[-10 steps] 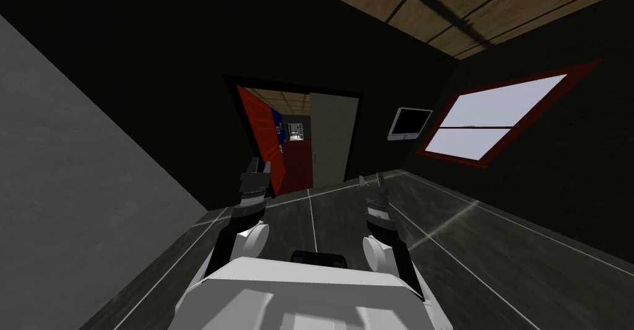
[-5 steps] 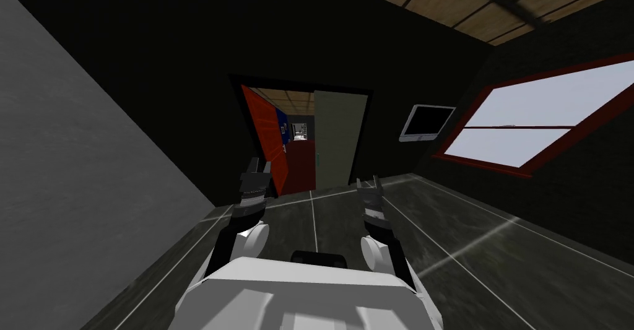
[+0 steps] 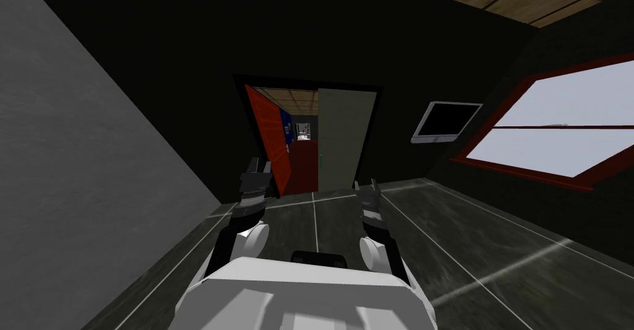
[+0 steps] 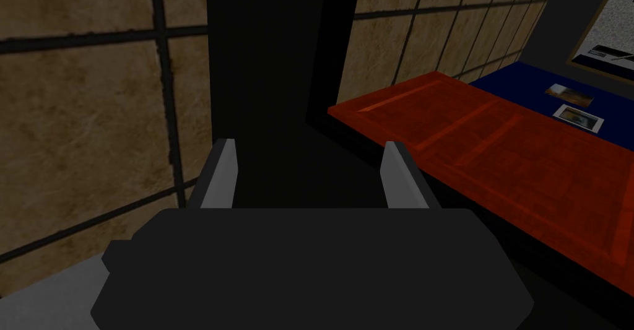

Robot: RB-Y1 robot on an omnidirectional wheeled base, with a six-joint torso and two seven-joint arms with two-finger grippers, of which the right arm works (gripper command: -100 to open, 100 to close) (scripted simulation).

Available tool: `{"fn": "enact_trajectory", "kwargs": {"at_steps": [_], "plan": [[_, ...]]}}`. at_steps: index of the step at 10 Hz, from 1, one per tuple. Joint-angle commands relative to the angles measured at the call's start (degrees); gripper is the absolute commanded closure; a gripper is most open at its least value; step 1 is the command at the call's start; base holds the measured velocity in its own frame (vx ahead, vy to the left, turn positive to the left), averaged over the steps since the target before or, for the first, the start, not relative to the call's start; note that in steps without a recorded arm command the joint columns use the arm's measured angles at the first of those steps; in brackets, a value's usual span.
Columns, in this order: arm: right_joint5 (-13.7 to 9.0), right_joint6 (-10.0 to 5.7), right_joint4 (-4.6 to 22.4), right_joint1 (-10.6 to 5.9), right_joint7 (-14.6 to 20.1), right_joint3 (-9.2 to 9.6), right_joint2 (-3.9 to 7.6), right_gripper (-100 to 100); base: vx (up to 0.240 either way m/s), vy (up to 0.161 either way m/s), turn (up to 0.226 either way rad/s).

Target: Push the door open

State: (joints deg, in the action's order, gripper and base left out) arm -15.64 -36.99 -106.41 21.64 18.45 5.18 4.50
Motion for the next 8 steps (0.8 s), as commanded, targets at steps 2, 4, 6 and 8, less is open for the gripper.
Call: {"fn": "enact_trajectory", "kwargs": {"at_steps": [2,4,6,8], "plan": [[-1.2,-0.6,2.9,-1.0,2.3,0.33,0.24,-100,0.107,-0.007,0.101],[-2.1,-1.13,5.2,-1.71,4.1,0.55,0.43,-100,0.09,-0.017,0.124],[-3.1,-1.66,7.5,-2.41,6.0,0.77,0.61,-100,0.103,-0.008,0.099],[-4.0,-2.19,9.8,-3.13,7.8,0.99,0.76,-100,0.097,-0.015,0.117]]}}
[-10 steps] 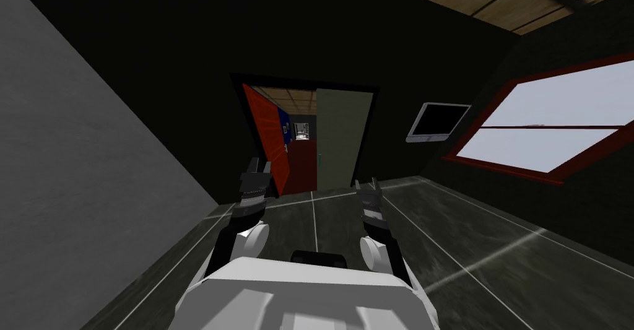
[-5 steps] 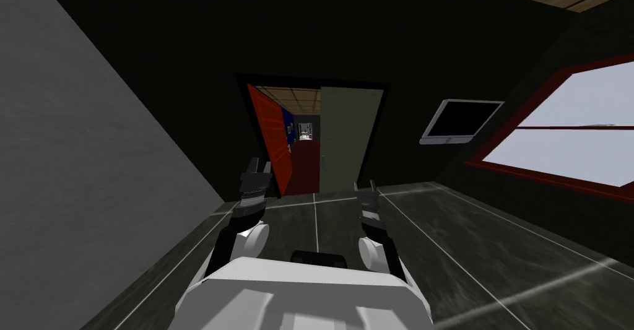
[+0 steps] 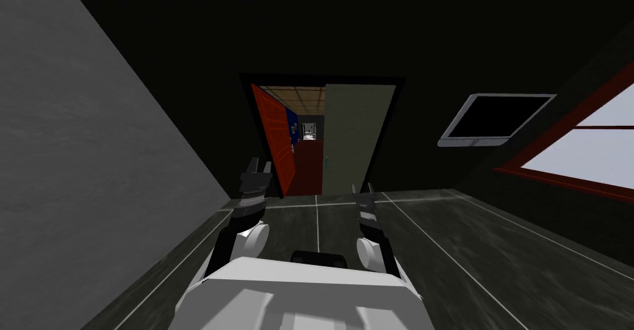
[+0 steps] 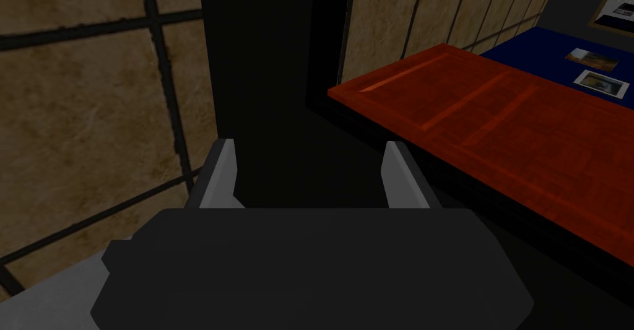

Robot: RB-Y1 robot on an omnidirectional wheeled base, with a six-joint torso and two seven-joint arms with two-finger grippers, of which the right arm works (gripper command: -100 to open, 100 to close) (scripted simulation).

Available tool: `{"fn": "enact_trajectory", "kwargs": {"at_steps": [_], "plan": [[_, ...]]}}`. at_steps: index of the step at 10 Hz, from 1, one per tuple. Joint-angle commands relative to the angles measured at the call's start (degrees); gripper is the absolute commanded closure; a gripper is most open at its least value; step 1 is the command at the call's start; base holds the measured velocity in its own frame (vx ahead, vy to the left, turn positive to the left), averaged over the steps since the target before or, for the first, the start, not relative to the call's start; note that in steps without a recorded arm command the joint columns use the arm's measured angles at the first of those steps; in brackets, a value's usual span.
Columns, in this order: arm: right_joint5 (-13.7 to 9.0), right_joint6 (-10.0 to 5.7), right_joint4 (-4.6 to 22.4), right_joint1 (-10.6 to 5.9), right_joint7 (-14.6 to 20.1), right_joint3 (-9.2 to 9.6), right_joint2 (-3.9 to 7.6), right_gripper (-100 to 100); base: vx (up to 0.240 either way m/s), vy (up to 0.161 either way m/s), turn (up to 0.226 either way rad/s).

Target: Push the door open

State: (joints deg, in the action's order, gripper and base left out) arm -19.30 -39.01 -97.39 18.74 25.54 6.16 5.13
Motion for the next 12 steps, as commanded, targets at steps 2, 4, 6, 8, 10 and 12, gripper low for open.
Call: {"fn": "enact_trajectory", "kwargs": {"at_steps": [2,4,6,8,10,12], "plan": [[-1.3,-0.71,3.1,-0.96,2.6,0.24,0.21,-100,0.096,-0.007,0.111],[-2.3,-1.26,5.5,-1.68,4.5,0.47,0.29,-100,0.098,-0.028,0.134],[-3.3,-1.8,7.8,-2.41,6.4,0.7,0.32,-100,0.1,-0.016,0.106],[-4.3,-2.34,10.2,-3.14,8.3,0.93,0.28,-100,0.103,-0.028,0.112],[-5.2,-2.89,12.6,-3.87,10.2,1.15,0.25,-100,0.106,-0.02,0.11],[-6.2,-3.42,14.9,-4.59,12.1,1.38,0.16,-100,0.093,-0.023,0.115]]}}
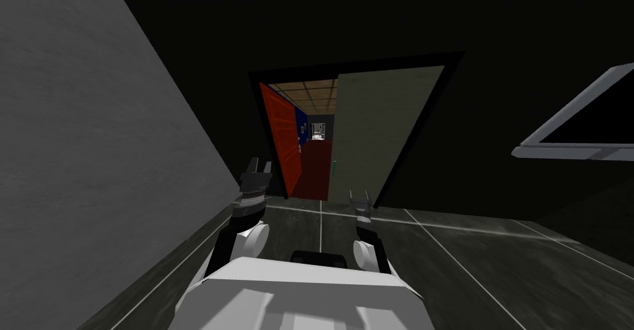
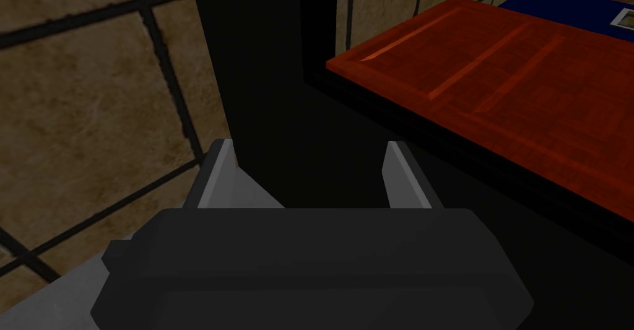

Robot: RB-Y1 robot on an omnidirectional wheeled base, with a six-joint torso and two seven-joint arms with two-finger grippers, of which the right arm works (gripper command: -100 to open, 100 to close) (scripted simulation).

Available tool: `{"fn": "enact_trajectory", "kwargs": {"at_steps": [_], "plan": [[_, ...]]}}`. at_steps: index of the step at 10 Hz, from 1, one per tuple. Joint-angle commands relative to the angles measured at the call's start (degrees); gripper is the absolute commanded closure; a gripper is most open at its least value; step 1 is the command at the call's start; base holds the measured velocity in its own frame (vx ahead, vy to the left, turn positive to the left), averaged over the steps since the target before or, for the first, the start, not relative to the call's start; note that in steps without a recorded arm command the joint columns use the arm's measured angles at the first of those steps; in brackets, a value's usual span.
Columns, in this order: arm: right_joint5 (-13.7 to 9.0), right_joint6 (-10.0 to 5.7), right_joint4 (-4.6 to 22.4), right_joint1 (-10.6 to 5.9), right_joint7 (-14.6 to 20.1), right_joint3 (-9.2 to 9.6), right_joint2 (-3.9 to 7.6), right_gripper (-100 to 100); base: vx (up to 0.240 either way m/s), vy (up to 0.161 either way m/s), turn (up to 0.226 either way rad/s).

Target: Push the door open

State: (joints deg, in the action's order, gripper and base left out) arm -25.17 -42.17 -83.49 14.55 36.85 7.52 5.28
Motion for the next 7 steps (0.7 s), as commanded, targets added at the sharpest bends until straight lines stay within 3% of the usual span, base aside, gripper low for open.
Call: {"fn": "enact_trajectory", "kwargs": {"at_steps": [1,4,7], "plan": [[-0.8,-0.53,2.1,-0.75,1.7,0.13,-0.07,-100,0.09,-0.014,0.097],[-2.7,-1.58,6.7,-2.16,5.3,0.57,-0.37,-100,0.12,-0.045,0.167],[-4.0,-2.33,9.9,-3.16,7.9,0.88,-0.73,-100,0.105,-0.043,0.092]]}}
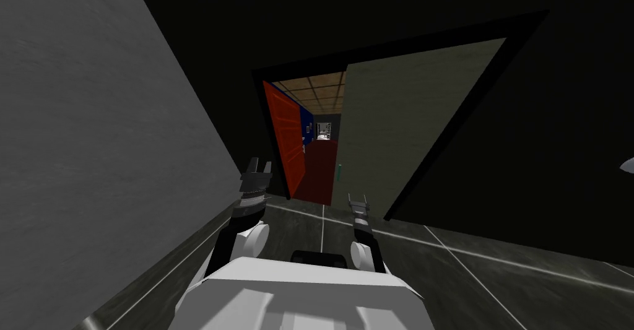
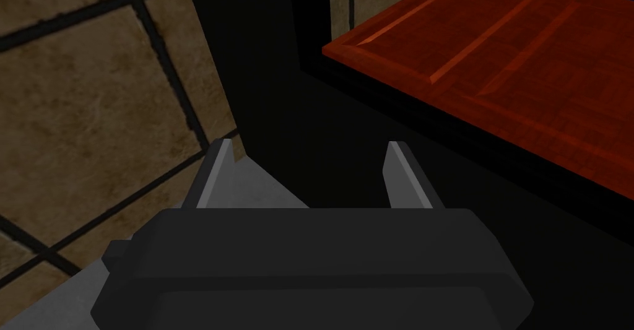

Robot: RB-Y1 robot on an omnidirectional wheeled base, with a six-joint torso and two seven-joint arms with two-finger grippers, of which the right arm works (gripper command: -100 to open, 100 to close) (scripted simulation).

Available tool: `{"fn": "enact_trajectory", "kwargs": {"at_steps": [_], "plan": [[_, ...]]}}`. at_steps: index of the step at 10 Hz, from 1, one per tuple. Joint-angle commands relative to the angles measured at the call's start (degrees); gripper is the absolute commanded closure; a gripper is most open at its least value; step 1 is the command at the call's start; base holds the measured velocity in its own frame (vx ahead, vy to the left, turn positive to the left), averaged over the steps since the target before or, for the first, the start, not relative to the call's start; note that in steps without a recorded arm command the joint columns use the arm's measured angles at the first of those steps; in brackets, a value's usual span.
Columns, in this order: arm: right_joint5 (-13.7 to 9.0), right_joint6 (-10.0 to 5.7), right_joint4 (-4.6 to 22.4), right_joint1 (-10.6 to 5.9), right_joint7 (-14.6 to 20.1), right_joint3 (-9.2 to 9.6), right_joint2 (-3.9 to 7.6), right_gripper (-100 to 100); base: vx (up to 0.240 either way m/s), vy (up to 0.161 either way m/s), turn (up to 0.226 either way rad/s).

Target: Push the door open

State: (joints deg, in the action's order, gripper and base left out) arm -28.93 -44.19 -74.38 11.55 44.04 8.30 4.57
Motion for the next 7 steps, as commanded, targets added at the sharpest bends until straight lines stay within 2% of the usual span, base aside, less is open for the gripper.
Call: {"fn": "enact_trajectory", "kwargs": {"at_steps": [1,7], "plan": [[-0.7,-0.55,1.9,-0.49,1.6,0.21,-0.14,-100,0.089,-0.038,0.106],[-4.3,-2.56,10.6,-3.18,8.6,1.05,-1.58,-100,0.118,-0.049,0.141]]}}
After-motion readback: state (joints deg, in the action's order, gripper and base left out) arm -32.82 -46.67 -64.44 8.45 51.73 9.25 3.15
